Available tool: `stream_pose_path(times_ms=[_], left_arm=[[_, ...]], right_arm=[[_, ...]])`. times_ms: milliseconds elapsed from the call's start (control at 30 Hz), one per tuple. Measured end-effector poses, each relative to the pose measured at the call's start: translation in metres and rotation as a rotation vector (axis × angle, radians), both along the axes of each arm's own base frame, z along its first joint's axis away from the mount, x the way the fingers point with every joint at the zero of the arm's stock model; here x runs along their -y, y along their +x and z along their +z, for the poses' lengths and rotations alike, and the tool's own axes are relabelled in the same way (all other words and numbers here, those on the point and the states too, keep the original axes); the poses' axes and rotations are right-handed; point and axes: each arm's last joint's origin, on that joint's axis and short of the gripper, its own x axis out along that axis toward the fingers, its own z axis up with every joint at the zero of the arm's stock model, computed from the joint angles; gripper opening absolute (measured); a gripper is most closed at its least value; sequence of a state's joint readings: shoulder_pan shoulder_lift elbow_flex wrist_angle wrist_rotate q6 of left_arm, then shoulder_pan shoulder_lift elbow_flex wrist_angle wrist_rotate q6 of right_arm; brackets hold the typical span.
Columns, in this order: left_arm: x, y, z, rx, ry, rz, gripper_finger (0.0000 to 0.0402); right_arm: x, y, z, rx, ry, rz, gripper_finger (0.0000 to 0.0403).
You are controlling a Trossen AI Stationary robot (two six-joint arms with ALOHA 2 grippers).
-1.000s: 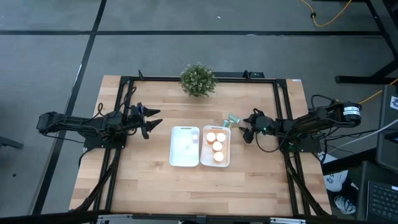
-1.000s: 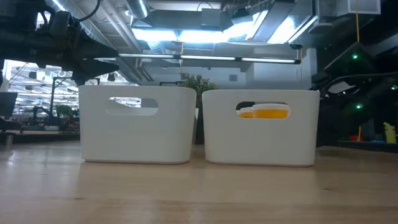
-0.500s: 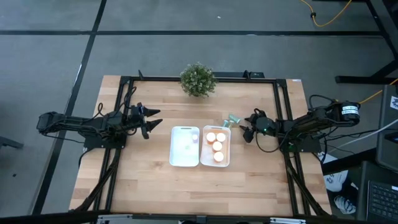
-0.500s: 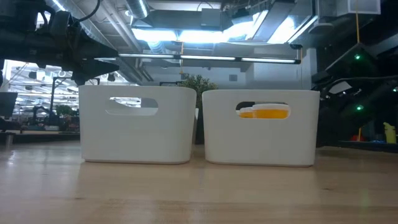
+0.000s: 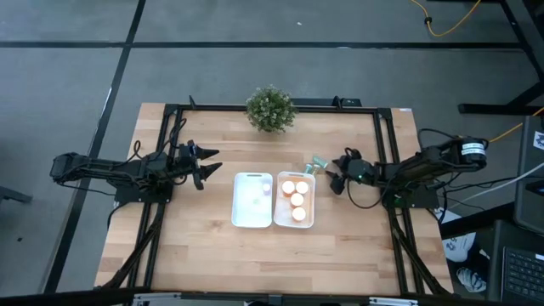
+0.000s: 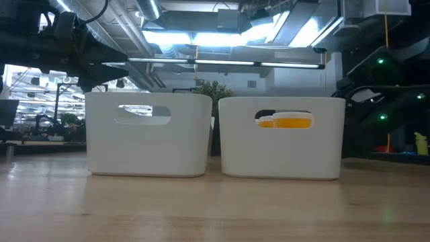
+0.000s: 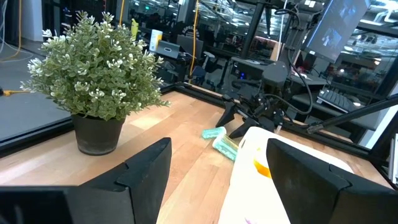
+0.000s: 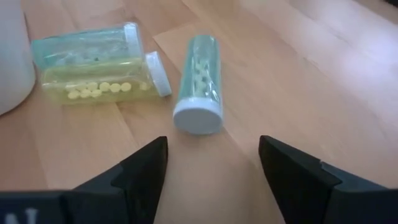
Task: Pick and place medicine bottles into bin by pill shape (circle, oval)
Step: Put the blue tablet bottle into the left white bin
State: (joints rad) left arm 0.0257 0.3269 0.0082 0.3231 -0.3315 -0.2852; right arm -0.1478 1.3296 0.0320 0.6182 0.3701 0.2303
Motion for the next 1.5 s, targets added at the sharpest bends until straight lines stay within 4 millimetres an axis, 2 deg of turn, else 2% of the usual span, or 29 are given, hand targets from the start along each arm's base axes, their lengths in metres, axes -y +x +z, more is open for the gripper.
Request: stream_pose_path(times_ms=[300,600,733,967,1100,1333,1500], left_arm=[[0.0,0.0,0.0,-0.001,0.0,0.0,0.0255],[0.0,0.0,0.0,0.0,0.0,0.0,0.0255],[0.0,0.0,0.0,0.0,0.0,0.0,0.0255],[0.0,0.0,0.0,0.0,0.0,0.0,0.0255],[0.0,0.0,0.0,0.0,0.0,0.0,0.0255],[0.0,0.0,0.0,0.0,0.0,0.0,0.0255],[0.0,0.0,0.0,0.0,0.0,0.0,0.0255]], right_arm=[[0.004,0.019,-0.002,-0.03,-0.021,-0.012,0.0257],[0.005,0.022,-0.004,0.0,-0.013,-0.035,0.0252],[0.006,0.022,-0.004,0.009,-0.003,-0.056,0.0218],[0.006,0.022,-0.004,0.022,0.002,-0.08,0.012],[0.006,0.022,-0.002,0.037,-0.008,-0.084,0.0113],[0.007,0.024,0.019,0.099,-0.124,-0.04,0.0113],[0.009,0.035,0.051,0.117,-0.26,0.03,0.0113]])
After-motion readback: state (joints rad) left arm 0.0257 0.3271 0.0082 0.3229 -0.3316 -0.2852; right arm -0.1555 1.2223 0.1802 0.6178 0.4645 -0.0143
